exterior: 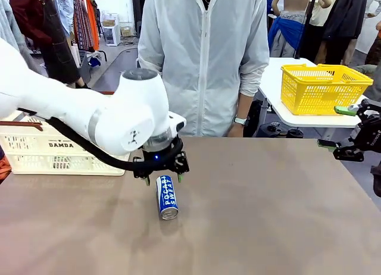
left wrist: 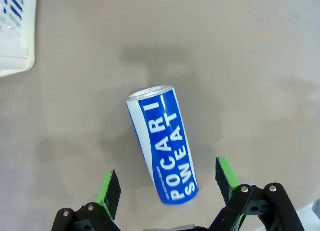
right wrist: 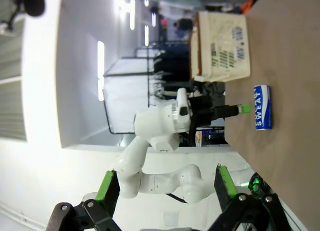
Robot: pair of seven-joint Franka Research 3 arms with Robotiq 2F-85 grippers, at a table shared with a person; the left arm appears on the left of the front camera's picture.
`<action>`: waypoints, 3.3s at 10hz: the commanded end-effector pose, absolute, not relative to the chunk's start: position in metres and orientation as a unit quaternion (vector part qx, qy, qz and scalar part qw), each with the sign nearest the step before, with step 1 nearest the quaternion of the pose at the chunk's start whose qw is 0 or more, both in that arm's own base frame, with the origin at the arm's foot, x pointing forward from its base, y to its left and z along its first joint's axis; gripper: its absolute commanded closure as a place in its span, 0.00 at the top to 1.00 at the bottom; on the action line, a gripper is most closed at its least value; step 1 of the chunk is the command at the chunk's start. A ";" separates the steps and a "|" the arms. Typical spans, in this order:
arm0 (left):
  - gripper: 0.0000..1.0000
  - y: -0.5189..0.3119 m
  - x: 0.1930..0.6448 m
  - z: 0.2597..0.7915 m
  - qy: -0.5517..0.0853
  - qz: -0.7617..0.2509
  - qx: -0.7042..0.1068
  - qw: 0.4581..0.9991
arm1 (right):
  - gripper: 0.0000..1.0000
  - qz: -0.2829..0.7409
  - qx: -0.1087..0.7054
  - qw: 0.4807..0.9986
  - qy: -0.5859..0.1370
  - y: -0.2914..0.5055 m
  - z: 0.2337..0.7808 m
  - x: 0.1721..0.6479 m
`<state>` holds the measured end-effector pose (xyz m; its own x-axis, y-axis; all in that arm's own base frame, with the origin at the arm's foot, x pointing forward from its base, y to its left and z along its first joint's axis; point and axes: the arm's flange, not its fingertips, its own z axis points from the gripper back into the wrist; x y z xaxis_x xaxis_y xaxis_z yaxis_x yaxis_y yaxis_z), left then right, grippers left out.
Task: Place the drinks into the Shopping basket.
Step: Pick up one drink and place it into the Shopping basket.
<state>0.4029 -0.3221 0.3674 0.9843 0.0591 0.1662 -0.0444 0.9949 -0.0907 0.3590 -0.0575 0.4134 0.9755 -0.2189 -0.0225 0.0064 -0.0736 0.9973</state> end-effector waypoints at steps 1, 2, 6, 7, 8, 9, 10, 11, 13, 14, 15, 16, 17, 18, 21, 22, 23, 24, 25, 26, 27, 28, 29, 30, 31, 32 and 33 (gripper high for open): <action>1.00 -0.331 0.420 0.348 -0.106 0.058 -0.013 0.993 | 1.00 -0.076 0.728 0.677 -0.073 -0.059 0.415 0.356; 1.00 -0.329 0.427 0.333 -0.095 0.054 -0.010 0.994 | 1.00 -0.076 0.728 0.677 -0.073 -0.059 0.415 0.356; 1.00 -0.328 0.434 0.295 -0.083 0.058 -0.049 0.994 | 1.00 -0.076 0.728 0.677 -0.073 -0.059 0.415 0.356; 1.00 -0.328 0.434 0.290 -0.075 0.060 -0.047 0.994 | 1.00 -0.076 0.728 0.677 -0.073 -0.059 0.415 0.356; 1.00 -0.327 0.434 0.289 -0.075 0.066 -0.043 0.994 | 1.00 -0.076 0.728 0.677 -0.073 -0.059 0.415 0.356; 1.00 -0.328 0.435 0.290 -0.063 0.074 -0.040 0.994 | 1.00 -0.076 0.728 0.677 -0.073 -0.059 0.415 0.356; 0.41 -0.328 0.435 0.291 -0.064 0.072 -0.045 0.994 | 1.00 -0.076 0.728 0.677 -0.073 -0.059 0.415 0.356; 0.00 -0.330 0.433 0.293 -0.069 0.071 -0.040 0.994 | 1.00 -0.076 0.728 0.677 -0.073 -0.059 0.415 0.356; 0.00 -0.333 0.432 0.297 -0.072 0.066 -0.043 0.994 | 1.00 -0.076 0.728 0.677 -0.073 -0.059 0.415 0.356; 0.00 -0.334 0.430 0.301 -0.073 0.065 -0.044 0.994 | 1.00 -0.076 0.728 0.677 -0.073 -0.059 0.415 0.356; 0.00 -0.335 0.427 0.308 -0.079 0.062 -0.044 0.994 | 1.00 -0.076 0.728 0.677 -0.073 -0.059 0.415 0.356; 0.00 -0.333 0.426 0.317 -0.088 0.069 -0.046 0.993 | 1.00 -0.076 0.728 0.677 -0.073 -0.059 0.415 0.356; 0.00 -0.331 0.426 0.327 -0.096 0.072 -0.046 0.992 | 1.00 -0.076 0.728 0.677 -0.073 -0.059 0.415 0.356; 0.00 -0.324 0.425 0.347 -0.092 0.057 -0.050 0.993 | 1.00 -0.076 0.728 0.677 -0.073 -0.059 0.415 0.356; 0.00 -0.293 0.415 0.438 0.005 0.021 -0.043 0.999 | 1.00 -0.076 0.728 0.677 -0.073 -0.059 0.415 0.356; 0.00 -0.285 0.409 0.465 0.028 -0.029 -0.040 0.998 | 1.00 -0.076 0.728 0.677 -0.073 -0.059 0.415 0.356; 0.00 -0.276 0.403 0.486 0.021 -0.046 -0.026 0.998 | 1.00 -0.076 0.728 0.677 -0.073 -0.059 0.415 0.356; 0.00 -0.267 0.393 0.502 0.026 -0.099 -0.041 0.994 | 1.00 -0.076 0.728 0.677 -0.073 -0.059 0.415 0.356; 0.00 -0.259 0.384 0.509 0.004 -0.084 -0.030 0.996 | 1.00 -0.076 0.728 0.677 -0.073 -0.059 0.415 0.356; 0.00 -0.253 0.370 0.510 -0.027 -0.086 -0.039 0.995 | 1.00 -0.076 0.728 0.677 -0.073 -0.059 0.415 0.356; 0.00 -0.254 0.355 0.506 -0.052 -0.036 -0.031 0.998 | 1.00 -0.076 0.728 0.677 -0.073 -0.059 0.415 0.356; 0.00 -0.261 0.380 0.518 0.009 -0.082 -0.030 0.996 | 1.00 -0.076 0.728 0.677 -0.073 -0.059 0.415 0.356; 0.00 -0.261 0.380 0.518 0.009 -0.082 -0.030 0.996 | 1.00 -0.076 0.728 0.677 -0.073 -0.059 0.415 0.356; 0.00 -0.261 0.380 0.518 0.009 -0.082 -0.030 0.996 | 1.00 -0.076 0.728 0.677 -0.073 -0.059 0.415 0.356; 0.00 -0.261 0.380 0.518 0.009 -0.082 -0.030 0.996 | 1.00 -0.076 0.728 0.677 -0.073 -0.059 0.415 0.356; 0.00 -0.261 0.374 0.510 0.000 -0.075 -0.027 0.997 | 1.00 -0.076 0.728 0.677 -0.073 -0.059 0.415 0.356; 0.00 -0.235 0.393 0.532 -0.030 -0.023 -0.018 0.999 | 1.00 -0.076 0.728 0.677 -0.073 -0.059 0.415 0.356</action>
<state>0.3828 -0.2558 0.5120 0.9928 -0.1198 0.0067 0.1200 0.9914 -0.0516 0.3590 -0.0576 0.4133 0.9755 -0.2188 -0.0227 0.0067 -0.0736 0.9973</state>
